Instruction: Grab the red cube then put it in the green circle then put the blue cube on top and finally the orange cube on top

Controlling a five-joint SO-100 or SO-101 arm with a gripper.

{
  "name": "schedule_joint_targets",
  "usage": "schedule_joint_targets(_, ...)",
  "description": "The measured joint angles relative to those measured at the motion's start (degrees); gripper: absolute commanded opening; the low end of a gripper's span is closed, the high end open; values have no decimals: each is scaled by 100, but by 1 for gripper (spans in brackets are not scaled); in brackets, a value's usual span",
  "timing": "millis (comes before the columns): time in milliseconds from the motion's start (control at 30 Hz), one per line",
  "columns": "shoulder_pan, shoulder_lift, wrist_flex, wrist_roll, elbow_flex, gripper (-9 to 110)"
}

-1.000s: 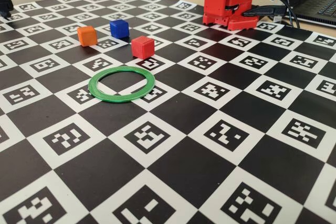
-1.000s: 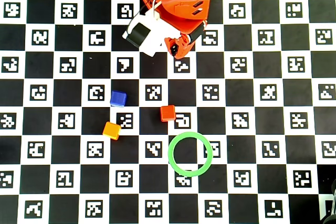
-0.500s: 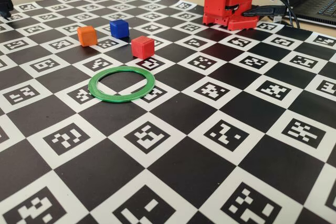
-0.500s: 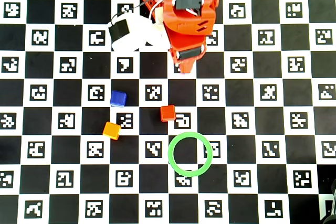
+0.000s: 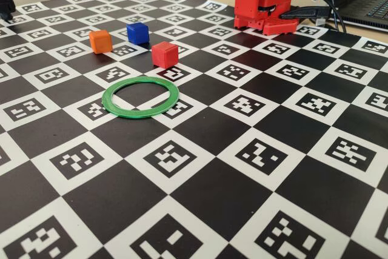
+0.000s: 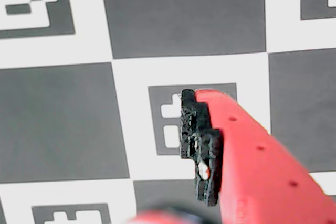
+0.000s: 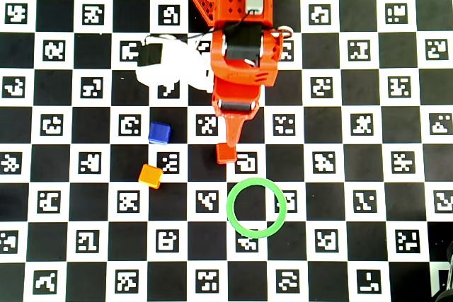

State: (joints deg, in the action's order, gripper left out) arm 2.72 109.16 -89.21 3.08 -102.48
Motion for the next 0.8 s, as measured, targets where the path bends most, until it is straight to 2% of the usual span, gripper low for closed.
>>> schedule_joint_targets(333,-79,-580,844,132,-176,45)
schedule_joint_targets(800,-70,-1072,2329,-290,-1274,45)
